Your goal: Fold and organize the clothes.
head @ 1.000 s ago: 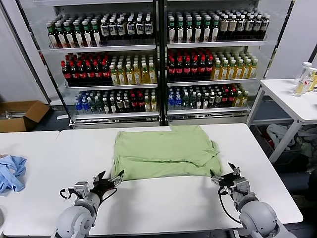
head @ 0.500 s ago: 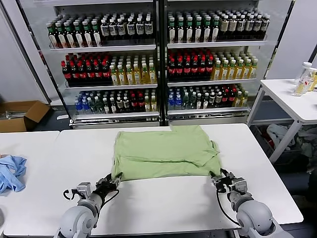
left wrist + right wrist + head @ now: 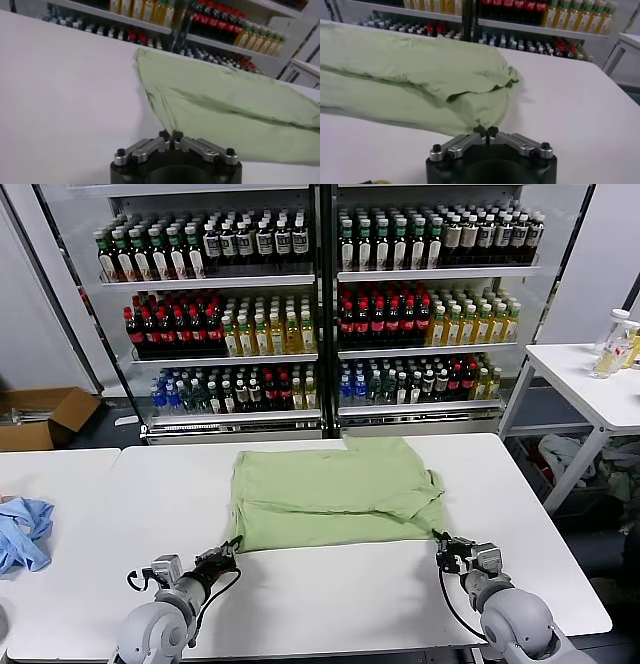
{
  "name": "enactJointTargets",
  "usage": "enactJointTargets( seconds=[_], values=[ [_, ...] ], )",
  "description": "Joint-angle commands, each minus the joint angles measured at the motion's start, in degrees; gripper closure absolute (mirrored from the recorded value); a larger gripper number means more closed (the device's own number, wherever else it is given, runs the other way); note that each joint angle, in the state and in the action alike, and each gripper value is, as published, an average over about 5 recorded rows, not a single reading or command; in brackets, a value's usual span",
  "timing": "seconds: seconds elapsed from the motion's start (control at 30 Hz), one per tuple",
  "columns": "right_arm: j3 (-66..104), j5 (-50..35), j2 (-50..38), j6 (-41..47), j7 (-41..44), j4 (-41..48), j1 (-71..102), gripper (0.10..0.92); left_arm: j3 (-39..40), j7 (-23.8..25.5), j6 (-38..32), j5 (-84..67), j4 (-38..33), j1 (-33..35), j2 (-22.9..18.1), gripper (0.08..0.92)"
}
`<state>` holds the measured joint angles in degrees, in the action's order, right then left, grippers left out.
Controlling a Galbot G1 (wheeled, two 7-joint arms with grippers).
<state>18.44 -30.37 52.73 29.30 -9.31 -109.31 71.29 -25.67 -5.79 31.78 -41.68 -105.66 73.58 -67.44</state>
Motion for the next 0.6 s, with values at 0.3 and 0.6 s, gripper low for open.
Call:
enactJointTargets(
  seconds=[0.3,0.6],
  values=[
    [8.51,2.78,-3.67,-0.33,-0.33,-16.80,22.91,0.910,-7.63,-0.22,0.32,-0.83,-18.75,20.96,0.12,0.908],
    [11.65,7.92,-4.04,-0.73,-0.51,-22.49,34.43,0.910,-9.86,-0.76,0.00,3.22,-25.77,32.15,-1.21,0.908]
  ],
)
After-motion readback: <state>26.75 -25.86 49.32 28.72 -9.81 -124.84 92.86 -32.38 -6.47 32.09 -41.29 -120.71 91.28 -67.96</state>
